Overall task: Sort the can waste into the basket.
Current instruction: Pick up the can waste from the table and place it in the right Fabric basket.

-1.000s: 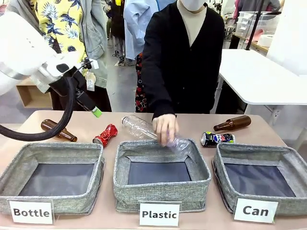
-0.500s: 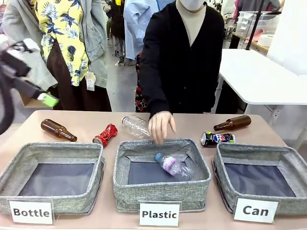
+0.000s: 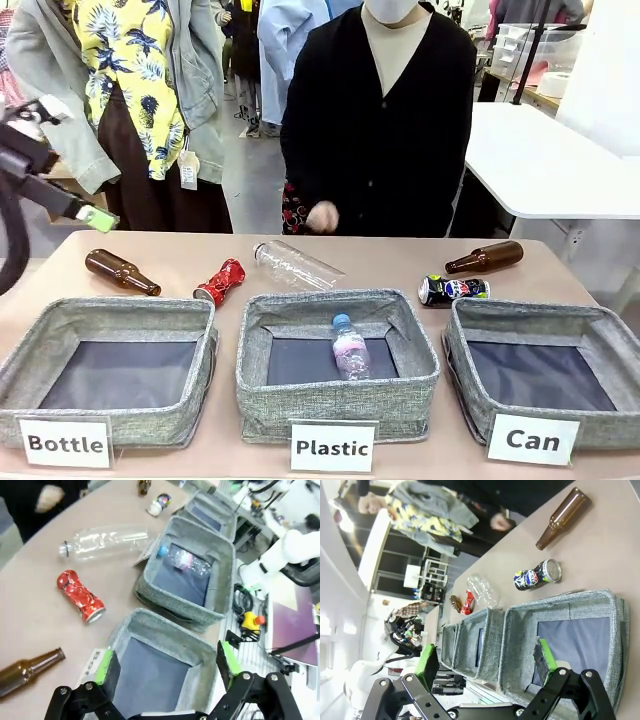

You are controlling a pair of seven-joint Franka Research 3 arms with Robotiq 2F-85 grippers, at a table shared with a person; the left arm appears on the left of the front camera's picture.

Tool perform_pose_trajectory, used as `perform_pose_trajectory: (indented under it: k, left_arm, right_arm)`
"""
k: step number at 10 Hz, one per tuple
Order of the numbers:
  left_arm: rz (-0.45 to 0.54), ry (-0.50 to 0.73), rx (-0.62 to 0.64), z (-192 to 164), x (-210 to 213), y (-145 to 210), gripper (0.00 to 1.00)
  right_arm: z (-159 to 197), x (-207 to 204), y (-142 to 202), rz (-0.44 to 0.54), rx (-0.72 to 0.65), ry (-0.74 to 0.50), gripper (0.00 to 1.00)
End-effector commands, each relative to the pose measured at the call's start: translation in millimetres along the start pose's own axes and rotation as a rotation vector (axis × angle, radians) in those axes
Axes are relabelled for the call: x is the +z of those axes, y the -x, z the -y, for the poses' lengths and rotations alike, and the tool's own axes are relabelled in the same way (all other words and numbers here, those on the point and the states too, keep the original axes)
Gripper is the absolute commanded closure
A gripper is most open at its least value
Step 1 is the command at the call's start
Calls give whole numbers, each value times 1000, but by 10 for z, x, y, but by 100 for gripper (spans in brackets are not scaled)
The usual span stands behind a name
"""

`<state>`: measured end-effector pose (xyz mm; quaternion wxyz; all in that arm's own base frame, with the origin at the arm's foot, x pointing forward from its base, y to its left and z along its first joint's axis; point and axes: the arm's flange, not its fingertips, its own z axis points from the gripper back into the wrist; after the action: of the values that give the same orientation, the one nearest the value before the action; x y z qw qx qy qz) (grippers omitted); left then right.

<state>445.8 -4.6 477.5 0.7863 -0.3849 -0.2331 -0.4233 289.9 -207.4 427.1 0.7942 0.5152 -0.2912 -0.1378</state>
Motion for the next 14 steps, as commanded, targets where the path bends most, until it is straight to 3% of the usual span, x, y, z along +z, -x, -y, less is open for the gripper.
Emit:
perform_pose_trajectory:
  k: [1,3,5,8,11,14]
  left_arm:
    - [-87,-79,43,-43,-427,-356,0]
    - [-215,-152,90,-202,-923,-628,0]
    - [-278,-287,166,-500,-1358,-763,0]
    - [-369,-468,233,-928,-2010,-657,0]
    - [-438,-538,223,-1175,-2524,-478,0]
    - [-470,-550,194,-1164,-2693,-441,0]
  right_arm:
    - [3,-7,-40,20,27,-22,0]
    - [3,-7,-40,20,27,-22,0]
    - [3,-7,-40,20,27,-22,0]
    - [3,-7,-40,20,27,-22,0]
    - [3,-7,-40,20,27,-22,0]
    - [3,-7,-40,20,27,-22,0]
